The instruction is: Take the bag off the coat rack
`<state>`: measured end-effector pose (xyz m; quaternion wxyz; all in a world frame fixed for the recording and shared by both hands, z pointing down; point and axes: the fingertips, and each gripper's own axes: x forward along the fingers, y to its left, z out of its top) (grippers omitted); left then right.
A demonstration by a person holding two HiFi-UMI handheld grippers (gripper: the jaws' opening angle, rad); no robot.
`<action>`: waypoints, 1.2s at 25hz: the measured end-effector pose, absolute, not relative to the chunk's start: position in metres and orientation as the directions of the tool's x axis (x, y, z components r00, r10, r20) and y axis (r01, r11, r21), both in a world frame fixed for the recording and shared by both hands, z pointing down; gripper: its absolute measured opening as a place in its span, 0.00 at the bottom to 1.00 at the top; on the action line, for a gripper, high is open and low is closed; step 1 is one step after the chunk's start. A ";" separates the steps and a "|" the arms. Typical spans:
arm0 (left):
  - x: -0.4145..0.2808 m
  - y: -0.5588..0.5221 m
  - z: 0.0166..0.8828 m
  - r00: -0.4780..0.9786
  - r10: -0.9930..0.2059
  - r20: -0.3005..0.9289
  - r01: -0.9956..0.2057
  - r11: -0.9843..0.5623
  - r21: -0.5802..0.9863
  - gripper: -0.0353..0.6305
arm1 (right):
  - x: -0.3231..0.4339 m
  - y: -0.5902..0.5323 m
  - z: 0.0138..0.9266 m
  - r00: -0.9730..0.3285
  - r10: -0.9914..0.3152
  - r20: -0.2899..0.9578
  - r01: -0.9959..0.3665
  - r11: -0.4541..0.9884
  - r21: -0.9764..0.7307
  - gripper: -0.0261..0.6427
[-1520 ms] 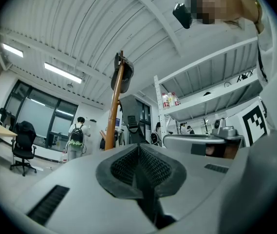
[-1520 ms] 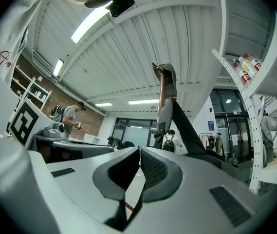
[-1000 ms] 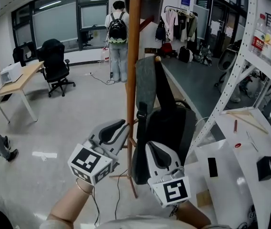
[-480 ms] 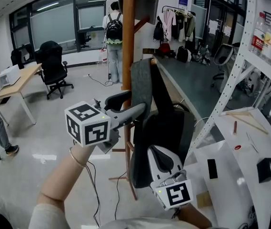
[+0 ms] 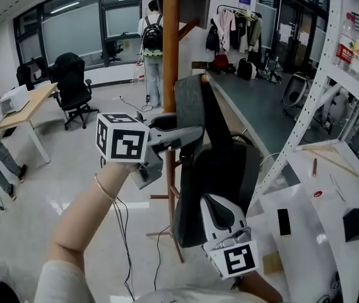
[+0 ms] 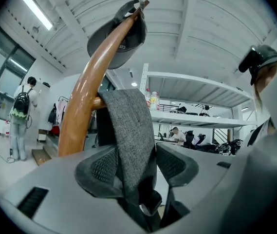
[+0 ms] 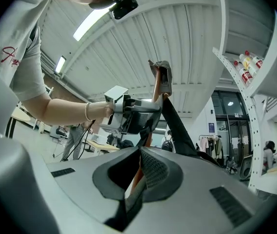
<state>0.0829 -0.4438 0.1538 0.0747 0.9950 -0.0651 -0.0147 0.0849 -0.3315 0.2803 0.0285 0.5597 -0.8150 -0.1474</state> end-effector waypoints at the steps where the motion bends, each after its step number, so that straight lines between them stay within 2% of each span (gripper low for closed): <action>1: 0.085 -0.443 0.152 0.993 -0.116 -0.019 -0.112 -0.982 0.153 0.41 | 0.086 -0.331 0.280 -0.370 -0.921 -0.119 -0.904 0.327 0.275 0.07; 9: 0.098 -0.444 0.143 0.996 -0.088 -0.016 -0.085 -0.987 0.139 0.41 | 0.094 -0.328 0.279 -0.353 -0.926 -0.131 -0.909 0.307 0.281 0.07; 19: 0.107 -0.446 0.145 0.997 -0.071 -0.012 -0.068 -0.982 0.173 0.13 | 0.093 -0.331 0.281 -0.360 -0.924 -0.131 -0.909 0.316 0.270 0.07; 30: 0.106 -0.446 0.143 0.994 -0.104 -0.022 -0.100 -0.986 0.133 0.11 | 0.089 -0.336 0.282 -0.364 -0.923 -0.128 -0.905 0.318 0.281 0.07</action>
